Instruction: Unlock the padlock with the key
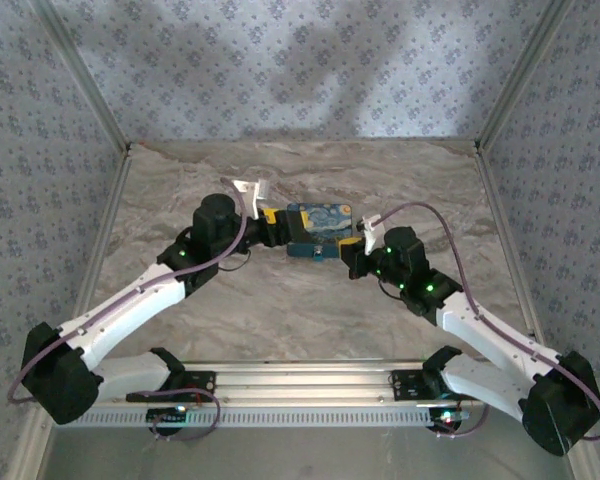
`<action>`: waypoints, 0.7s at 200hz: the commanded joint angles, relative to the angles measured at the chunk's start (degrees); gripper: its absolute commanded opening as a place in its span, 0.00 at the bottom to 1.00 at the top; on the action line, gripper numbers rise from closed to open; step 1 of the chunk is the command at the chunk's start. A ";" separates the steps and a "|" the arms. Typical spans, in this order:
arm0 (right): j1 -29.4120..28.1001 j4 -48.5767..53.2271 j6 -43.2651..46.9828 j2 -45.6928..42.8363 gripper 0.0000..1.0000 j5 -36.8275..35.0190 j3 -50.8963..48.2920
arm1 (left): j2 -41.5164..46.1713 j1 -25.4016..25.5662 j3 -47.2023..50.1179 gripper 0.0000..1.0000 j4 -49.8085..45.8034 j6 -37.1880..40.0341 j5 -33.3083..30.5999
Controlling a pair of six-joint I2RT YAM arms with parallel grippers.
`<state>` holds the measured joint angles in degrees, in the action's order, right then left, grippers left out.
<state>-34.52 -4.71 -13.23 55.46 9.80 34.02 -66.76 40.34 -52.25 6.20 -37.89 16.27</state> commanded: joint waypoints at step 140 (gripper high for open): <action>-3.16 -8.21 3.85 1.50 0.00 7.48 4.10 | -9.34 4.94 -5.67 0.54 1.60 3.02 3.42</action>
<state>-37.04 -11.09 -9.78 56.45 16.36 35.88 -75.37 44.69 -55.75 6.22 -35.38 18.41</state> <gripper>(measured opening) 0.065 0.569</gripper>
